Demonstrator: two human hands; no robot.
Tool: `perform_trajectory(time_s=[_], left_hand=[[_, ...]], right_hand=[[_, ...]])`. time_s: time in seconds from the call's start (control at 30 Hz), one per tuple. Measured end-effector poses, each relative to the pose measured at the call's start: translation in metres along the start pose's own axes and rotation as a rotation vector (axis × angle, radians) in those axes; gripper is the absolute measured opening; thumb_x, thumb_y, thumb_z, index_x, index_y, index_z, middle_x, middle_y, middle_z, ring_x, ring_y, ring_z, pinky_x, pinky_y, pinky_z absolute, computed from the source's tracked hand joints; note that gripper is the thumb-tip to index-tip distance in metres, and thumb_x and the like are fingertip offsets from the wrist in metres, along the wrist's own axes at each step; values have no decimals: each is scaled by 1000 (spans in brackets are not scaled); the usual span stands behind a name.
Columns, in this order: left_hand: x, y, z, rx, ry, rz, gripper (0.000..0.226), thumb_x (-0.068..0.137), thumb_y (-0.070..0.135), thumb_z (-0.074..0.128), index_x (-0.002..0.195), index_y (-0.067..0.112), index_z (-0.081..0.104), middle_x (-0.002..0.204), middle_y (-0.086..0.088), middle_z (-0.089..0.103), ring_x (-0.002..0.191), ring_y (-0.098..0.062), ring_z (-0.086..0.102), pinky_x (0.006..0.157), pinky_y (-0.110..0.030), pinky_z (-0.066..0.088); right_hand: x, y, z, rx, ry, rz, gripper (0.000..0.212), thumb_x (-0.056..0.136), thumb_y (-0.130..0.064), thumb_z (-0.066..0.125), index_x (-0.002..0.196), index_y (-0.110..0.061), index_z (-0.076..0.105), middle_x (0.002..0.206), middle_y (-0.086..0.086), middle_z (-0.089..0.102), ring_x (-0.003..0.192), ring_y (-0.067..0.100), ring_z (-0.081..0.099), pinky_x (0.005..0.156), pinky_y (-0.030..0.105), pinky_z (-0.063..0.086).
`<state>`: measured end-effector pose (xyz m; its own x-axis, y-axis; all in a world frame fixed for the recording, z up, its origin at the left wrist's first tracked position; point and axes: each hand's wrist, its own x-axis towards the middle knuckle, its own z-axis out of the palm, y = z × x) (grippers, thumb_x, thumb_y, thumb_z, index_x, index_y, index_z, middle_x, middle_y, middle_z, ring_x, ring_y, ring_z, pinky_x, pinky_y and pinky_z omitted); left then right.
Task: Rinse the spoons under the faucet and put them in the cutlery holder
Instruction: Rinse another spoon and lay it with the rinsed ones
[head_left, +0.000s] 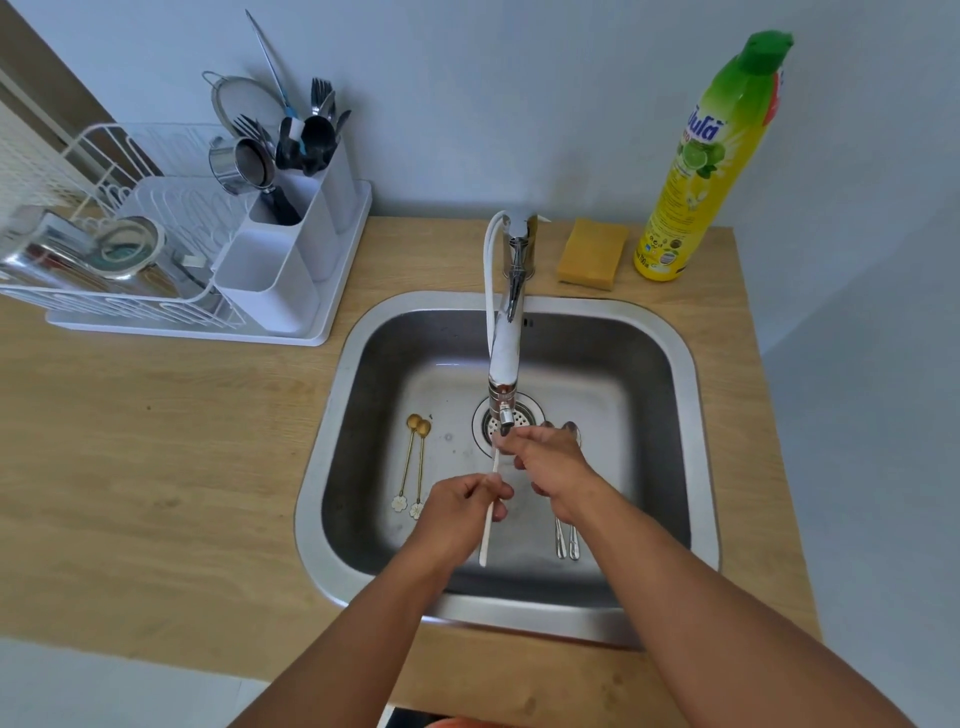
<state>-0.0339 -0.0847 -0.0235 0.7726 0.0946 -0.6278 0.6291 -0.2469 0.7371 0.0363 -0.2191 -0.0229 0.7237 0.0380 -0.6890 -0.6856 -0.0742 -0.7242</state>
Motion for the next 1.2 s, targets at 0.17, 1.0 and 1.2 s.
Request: perform_trajectory(time_s=[0.17,1.0,1.2], left_hand=[[3,9,-2,-54,29,-12,34,107,34,52,91,22,79,67,7,71,73,-10,70,72,-28,53],[-21,12,-6,96,-135,12,32,107,37,50,95,27,78,81,8,78,80,2,73,81,-29,52],[-31,5,-34,338,-275,-59,31,103,20,53,90,22,82,81,5,80,76,-3,73,70,-15,50]], right_hand=[[-8,20,6,-15,-79,35,8,91,-25,77,94,-19,81,82,-9,78,80,5,68,54,14,45],[7,-14,-10,46,92,-17,11,89,-28,80,85,-19,76,73,-12,70,70,4,58,62,23,39],[6,-7,-25,130,110,11,14,94,-28,75,86,-16,78,72,-5,70,65,8,61,50,21,35]])
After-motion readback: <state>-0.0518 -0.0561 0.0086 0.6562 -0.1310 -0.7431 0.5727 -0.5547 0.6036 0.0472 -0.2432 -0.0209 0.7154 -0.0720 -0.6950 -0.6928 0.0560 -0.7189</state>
